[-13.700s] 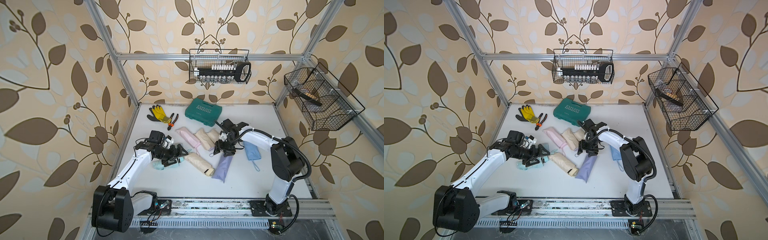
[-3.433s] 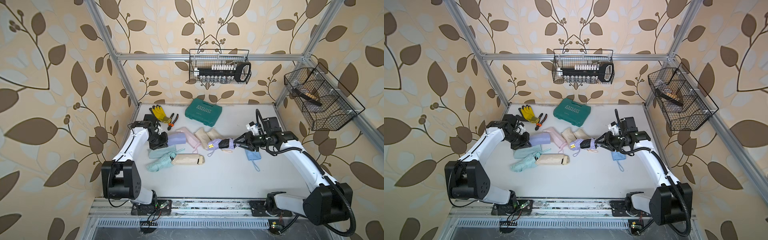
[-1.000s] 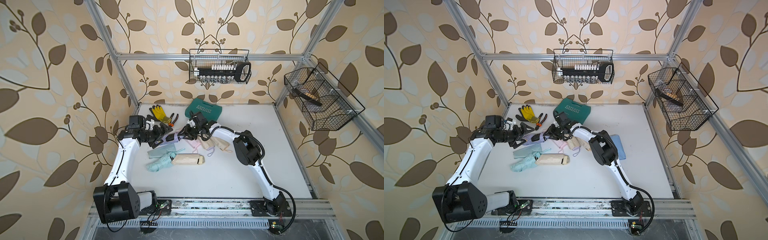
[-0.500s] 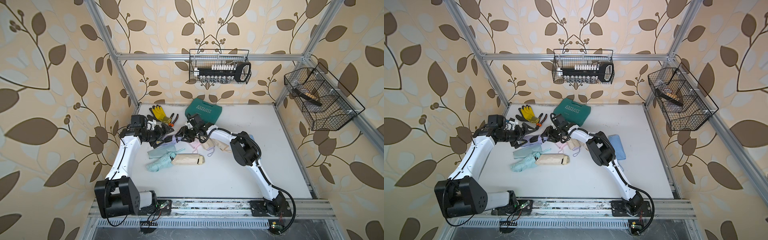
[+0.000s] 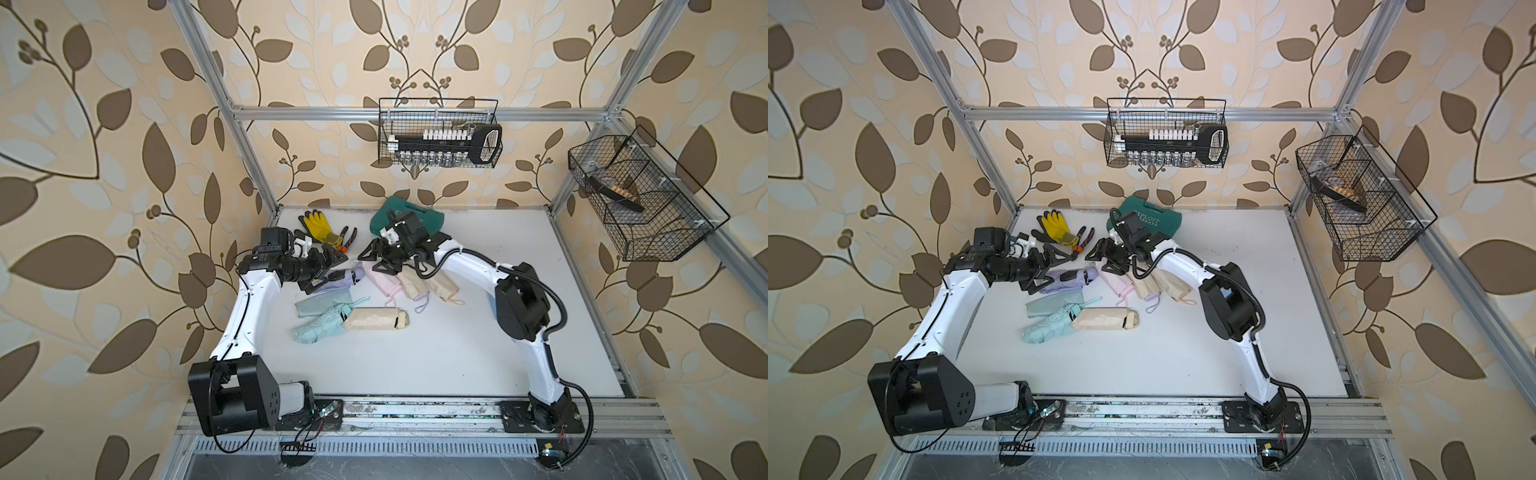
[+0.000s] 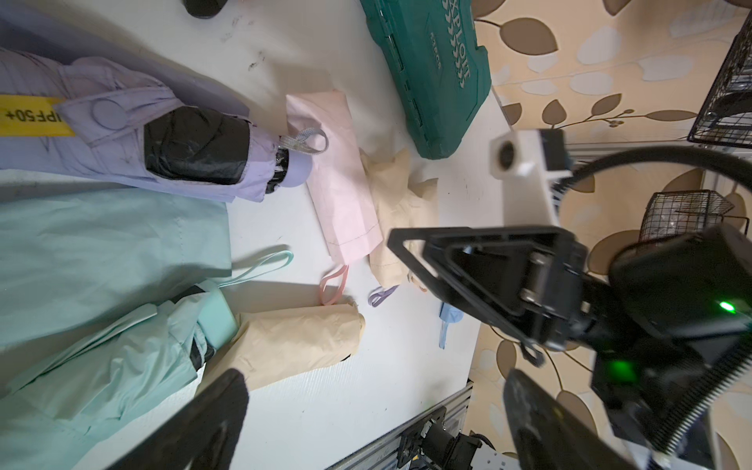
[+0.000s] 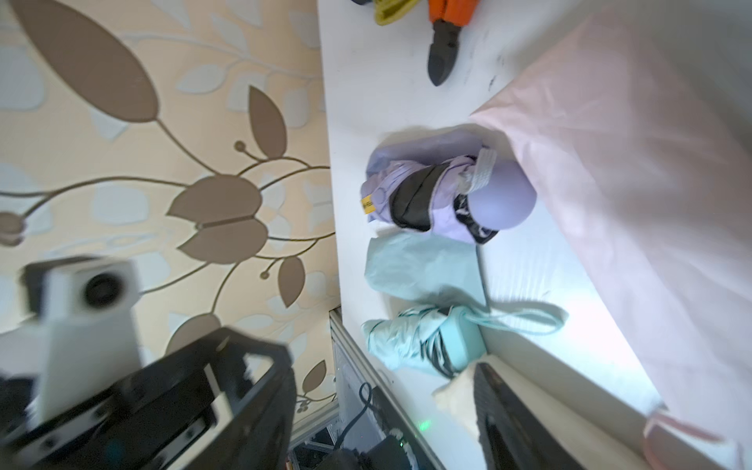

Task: Take umbrellas out of sleeves
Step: Place the umbrella in the umbrella sleeve, then take out the umbrella from the umbrella sleeve.

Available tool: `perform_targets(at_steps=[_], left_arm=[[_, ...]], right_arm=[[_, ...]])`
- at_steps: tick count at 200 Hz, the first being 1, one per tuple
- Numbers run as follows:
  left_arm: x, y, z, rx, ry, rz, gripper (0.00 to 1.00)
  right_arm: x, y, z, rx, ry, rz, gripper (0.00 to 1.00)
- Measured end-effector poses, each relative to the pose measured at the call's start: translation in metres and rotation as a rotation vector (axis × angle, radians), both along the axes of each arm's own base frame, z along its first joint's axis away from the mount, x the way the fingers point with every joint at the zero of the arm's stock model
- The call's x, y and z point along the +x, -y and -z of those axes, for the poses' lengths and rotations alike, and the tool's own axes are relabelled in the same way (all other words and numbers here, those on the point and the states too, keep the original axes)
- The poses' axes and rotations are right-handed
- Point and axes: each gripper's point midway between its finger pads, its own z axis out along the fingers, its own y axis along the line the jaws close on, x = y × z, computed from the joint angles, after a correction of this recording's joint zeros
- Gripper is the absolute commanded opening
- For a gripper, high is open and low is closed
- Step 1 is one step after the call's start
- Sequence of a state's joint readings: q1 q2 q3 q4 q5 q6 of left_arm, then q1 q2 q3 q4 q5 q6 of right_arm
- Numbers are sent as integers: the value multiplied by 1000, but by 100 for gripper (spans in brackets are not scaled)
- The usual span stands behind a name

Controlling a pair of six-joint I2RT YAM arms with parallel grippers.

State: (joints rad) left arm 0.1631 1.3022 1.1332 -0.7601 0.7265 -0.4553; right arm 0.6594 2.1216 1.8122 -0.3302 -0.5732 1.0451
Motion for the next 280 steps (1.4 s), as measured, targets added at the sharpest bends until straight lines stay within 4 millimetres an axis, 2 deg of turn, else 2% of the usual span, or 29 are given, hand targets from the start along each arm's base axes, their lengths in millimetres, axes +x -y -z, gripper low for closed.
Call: perform_targets(at_steps=[23,43,56,69,93,118,145,168,201,214,255,280], left_arm=[[-1,0,3,3,-2,5,99],[-4,2,14,0,-33,13,99],[-5,7,24,-2,-61,32,99],[-7,17,35,-1,-93,66,99],[-15,38,51,2,-140,141,99],[-34,51,69,16,-193,192,99],[-62,44,92,62,-274,187,95],[-79,39,104,88,-332,176,91],[-87,35,117,114,-382,171,84],[-86,34,124,119,-403,174,78],[-83,30,153,145,-482,186,76],[-82,28,162,158,-504,192,76]], right_arm=[[-11,46,-43,4,62,33,70],[-26,91,-53,-26,81,73,70],[-39,123,-47,-54,67,101,69],[-55,150,-32,-89,41,119,68],[-91,180,4,-140,-38,98,67],[-129,179,34,-147,-129,-5,63],[-172,161,57,-130,-189,-128,57],[-194,148,70,-101,-211,-180,56],[-195,135,80,-62,-214,-180,55],[-192,131,83,-53,-209,-180,54],[-187,126,91,-38,-201,-179,52],[-189,127,102,-33,-215,-175,52]])
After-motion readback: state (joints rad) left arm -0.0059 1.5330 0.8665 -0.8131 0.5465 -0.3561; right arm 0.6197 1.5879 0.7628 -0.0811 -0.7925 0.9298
